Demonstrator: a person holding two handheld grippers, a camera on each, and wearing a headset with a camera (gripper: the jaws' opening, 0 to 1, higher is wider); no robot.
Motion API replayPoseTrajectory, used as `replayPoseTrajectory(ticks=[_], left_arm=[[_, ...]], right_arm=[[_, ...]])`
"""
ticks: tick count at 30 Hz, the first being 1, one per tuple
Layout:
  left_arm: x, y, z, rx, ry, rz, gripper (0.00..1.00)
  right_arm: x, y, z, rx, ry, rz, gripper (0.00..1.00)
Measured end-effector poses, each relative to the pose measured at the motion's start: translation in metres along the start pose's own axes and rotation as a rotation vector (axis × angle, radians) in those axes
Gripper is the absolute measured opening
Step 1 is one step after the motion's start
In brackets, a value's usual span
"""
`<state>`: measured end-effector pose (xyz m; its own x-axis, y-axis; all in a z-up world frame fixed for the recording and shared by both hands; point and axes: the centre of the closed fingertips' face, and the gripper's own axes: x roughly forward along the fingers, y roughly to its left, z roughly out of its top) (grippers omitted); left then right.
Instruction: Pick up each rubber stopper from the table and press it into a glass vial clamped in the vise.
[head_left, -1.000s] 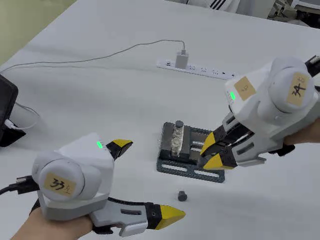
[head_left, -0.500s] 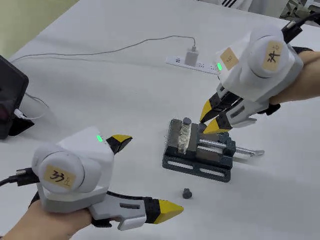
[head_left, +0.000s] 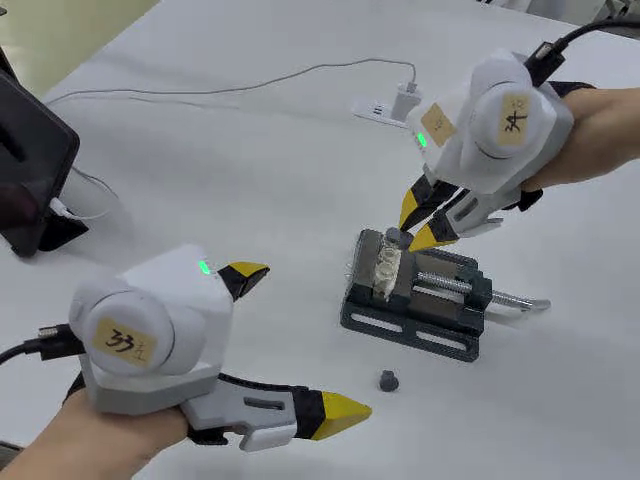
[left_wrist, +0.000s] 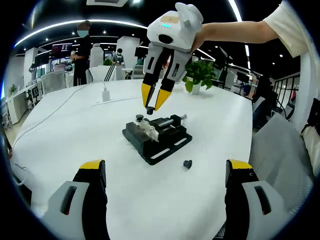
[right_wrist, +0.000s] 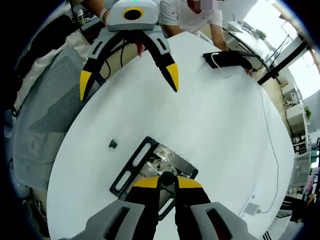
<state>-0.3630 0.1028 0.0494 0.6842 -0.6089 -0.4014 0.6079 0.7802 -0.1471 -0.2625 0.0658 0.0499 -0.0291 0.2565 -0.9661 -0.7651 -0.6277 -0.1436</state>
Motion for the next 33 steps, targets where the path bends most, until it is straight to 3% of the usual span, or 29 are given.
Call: replayPoseTrajectory(ticks=[9,33], left_arm=[[0.001,0.001,-0.003,-0.010,0.008,0.003,0.99],[0.002,0.002,-0.008,-0.027,0.017,-0.002,0.99]], right_arm=[[0.009,-0.003,-0.005,-0.100,-0.003,0.026,0.06],[0.018,-0.001,-0.005,-0.119,0.020,0.054,0.06]])
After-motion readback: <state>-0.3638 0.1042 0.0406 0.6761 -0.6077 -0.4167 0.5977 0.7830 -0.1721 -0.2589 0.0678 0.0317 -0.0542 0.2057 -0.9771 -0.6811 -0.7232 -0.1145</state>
